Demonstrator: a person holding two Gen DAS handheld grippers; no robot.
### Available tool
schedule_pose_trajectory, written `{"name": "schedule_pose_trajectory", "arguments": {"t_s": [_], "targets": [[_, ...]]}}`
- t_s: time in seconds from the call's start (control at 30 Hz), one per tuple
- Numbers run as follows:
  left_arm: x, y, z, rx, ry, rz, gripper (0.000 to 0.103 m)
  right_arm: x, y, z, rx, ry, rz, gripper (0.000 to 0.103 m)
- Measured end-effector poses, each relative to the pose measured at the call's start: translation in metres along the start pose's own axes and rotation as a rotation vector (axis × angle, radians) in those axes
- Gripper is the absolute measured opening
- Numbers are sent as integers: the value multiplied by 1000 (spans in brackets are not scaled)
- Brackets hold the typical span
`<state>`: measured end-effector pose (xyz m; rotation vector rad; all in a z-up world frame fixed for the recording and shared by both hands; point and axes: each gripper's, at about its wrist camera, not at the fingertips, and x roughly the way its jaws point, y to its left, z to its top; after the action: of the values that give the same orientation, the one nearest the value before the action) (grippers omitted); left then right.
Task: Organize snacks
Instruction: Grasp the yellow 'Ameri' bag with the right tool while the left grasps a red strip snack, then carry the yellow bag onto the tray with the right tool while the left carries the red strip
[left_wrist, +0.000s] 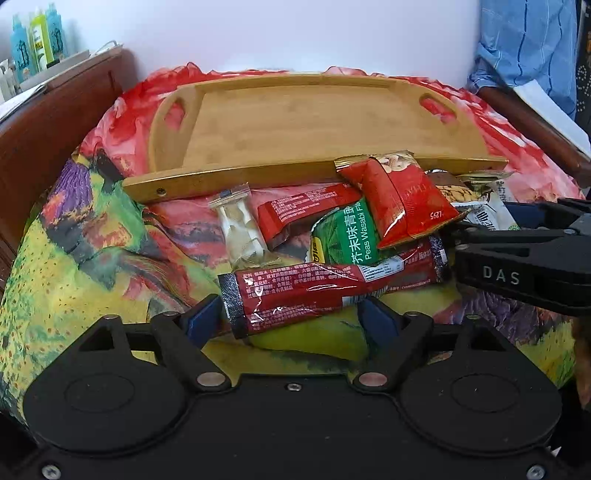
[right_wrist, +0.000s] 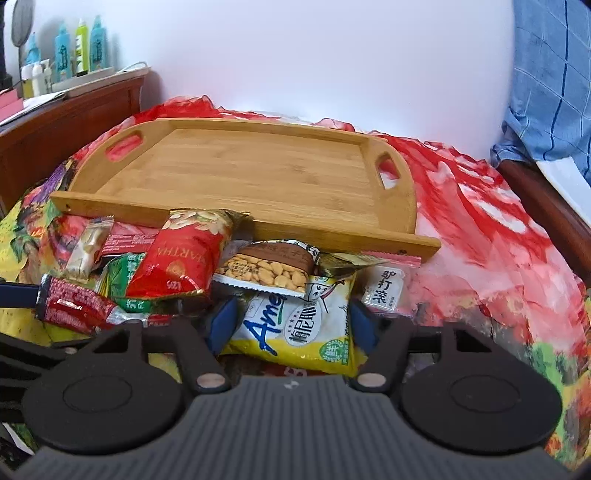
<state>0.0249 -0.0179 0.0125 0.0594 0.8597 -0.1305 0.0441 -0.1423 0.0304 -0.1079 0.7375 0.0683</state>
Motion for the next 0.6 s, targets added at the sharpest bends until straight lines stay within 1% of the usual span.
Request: {"name": "schedule_pose_trajectory", "arguments": {"t_s": [0.03, 0.07, 0.13, 0.17, 0.2, 0.23, 0.27, 0.33, 0.4, 0.53, 0.6], "targets": [[-1, -1, -1, 6, -7, -3, 68, -2, -1, -1, 5, -4, 4, 60], [-3, -2, -1, 9, -13, 1, 64, -4, -2, -2, 9, -4, 7, 58], [-6, -3, 0, 11, -17, -10, 51, -10, -4, -3, 13, -12, 9, 57], [-7, -3, 0, 8, -17, -15, 49, -12, -6, -4, 13, -14, 8, 57], [-9, -3, 0, 3, -17, -18, 42, -16, -7, -5, 13, -18, 5, 56], [-11, -1, 0, -6, -22, -13, 26, -19, -8, -6, 15, -23, 6, 56], [-12, 1, 0, -18, -27, -5, 25, -22, -10, -7, 20, -26, 4, 56], [-16, 6, 1, -52, -26, -21, 19, -28, -15, -10, 36, -29, 5, 56], [-18, 11, 1, -77, -21, -36, 18, -34, -20, -13, 60, -27, 10, 56], [-26, 12, -2, -66, -24, -37, 17, -42, -26, -20, 74, -27, 3, 56], [-32, 10, -4, -45, -42, -20, 17, -46, -29, -24, 81, -28, -2, 56]]}}
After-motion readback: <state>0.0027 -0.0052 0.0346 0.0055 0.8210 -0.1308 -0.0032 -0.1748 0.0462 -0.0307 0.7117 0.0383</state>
